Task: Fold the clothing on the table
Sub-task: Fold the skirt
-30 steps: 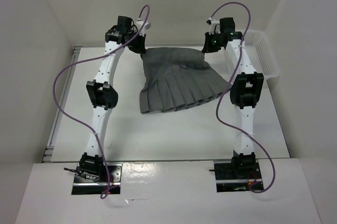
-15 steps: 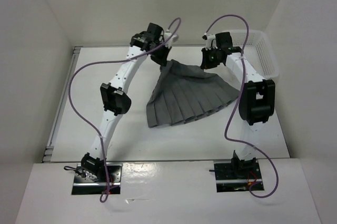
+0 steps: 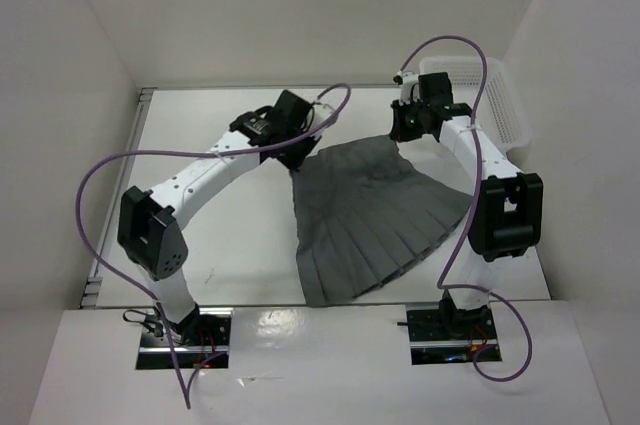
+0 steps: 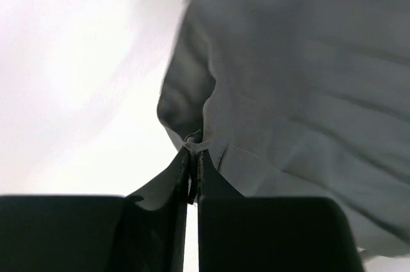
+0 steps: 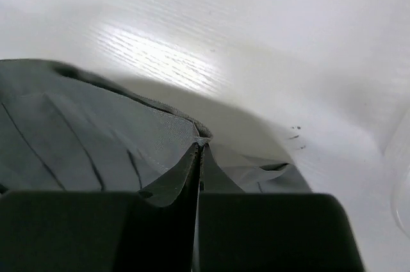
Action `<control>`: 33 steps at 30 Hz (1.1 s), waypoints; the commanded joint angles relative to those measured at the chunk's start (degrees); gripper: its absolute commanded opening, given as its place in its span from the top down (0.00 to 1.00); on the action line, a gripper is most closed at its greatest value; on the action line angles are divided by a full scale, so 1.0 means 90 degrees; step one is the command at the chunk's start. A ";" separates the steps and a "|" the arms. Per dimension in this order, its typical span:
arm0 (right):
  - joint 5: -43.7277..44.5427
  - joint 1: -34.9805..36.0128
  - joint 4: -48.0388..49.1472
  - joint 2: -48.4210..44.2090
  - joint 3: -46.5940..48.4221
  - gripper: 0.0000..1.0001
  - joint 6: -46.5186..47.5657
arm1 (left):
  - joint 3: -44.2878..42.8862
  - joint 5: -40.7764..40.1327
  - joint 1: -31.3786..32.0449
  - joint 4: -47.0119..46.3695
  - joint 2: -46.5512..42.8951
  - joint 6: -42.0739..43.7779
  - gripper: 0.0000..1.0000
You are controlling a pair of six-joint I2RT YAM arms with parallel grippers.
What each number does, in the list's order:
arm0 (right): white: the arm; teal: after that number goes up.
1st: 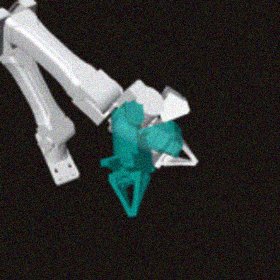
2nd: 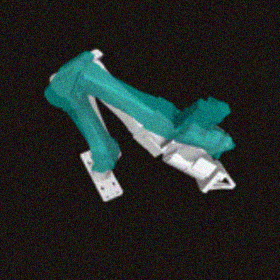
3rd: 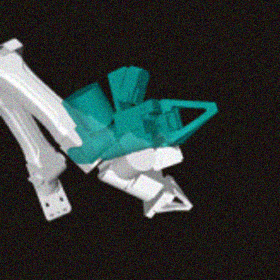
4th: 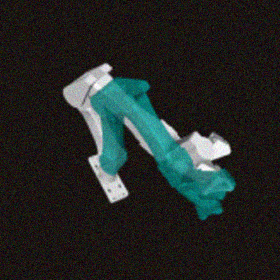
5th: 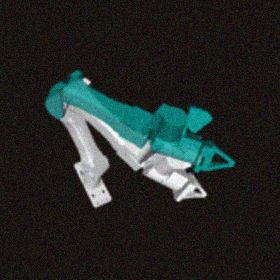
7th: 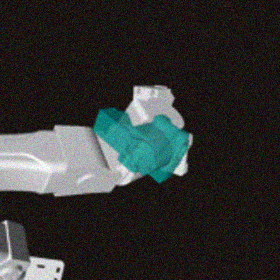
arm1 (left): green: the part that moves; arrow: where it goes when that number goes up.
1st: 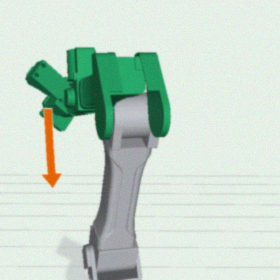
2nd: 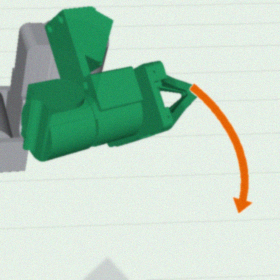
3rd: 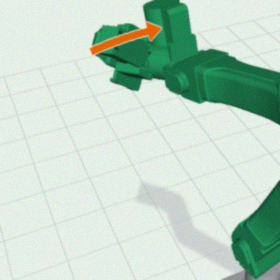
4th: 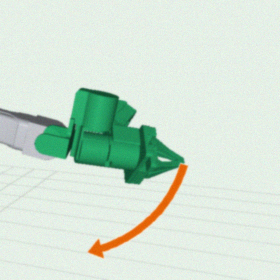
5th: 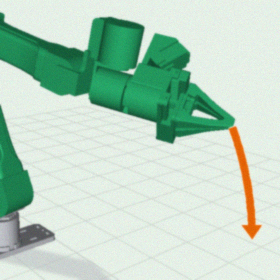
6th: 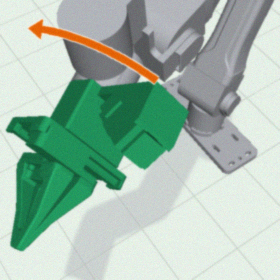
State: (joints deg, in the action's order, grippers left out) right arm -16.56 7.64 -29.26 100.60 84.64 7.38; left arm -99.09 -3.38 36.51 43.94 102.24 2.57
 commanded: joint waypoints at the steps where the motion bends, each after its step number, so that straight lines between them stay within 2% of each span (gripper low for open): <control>1: 0.0277 0.0030 0.0174 -0.0444 -0.0185 1.00 0.0059 | 0.1407 -0.0223 -0.0657 -0.0741 -0.0439 0.0104 1.00; 2: 0.0277 0.0030 0.0087 -0.0445 -0.0263 1.00 0.0059 | 0.2010 -0.0163 -0.0842 -0.0839 -0.0596 0.0105 1.00; 3: 0.0277 0.0030 0.0029 -0.0513 -0.0361 1.00 0.0059 | 0.2277 -0.0046 -0.1211 -0.0994 -0.0723 0.0105 1.00; 7: 0.0501 0.0030 0.0028 -0.0718 -0.0557 1.00 0.0118 | 0.3321 -0.0092 -0.1751 -0.1571 -0.1261 0.0417 1.00; 10: 0.0735 0.0030 0.0086 -0.0787 -0.0557 1.00 0.0050 | 0.3520 -0.0201 -0.2073 -0.2020 -0.1262 0.0476 1.00; 15: 0.1029 0.0030 0.0155 -0.0914 -0.0401 1.00 -0.0331 | 0.2925 0.0316 -0.2670 -0.2178 -0.0746 0.0282 1.00; 23: 0.1566 0.0030 0.0399 -0.1411 -0.0918 1.00 -0.0546 | 0.1773 0.0317 -0.2612 -0.2362 0.0104 0.0467 1.00; 29: 0.1829 0.0030 0.0340 -0.1528 -0.1093 1.00 -0.0429 | 0.1430 0.0482 -0.2387 -0.2607 0.0661 0.0398 1.00; 33: 0.2113 0.0030 0.0477 -0.1461 -0.1036 1.00 -0.0488 | 0.1430 0.0474 -0.2260 -0.2685 0.0603 0.0340 1.00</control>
State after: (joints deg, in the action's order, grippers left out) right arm -1.41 7.73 -27.86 89.27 75.29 2.70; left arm -83.99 1.65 15.11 21.23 108.51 4.71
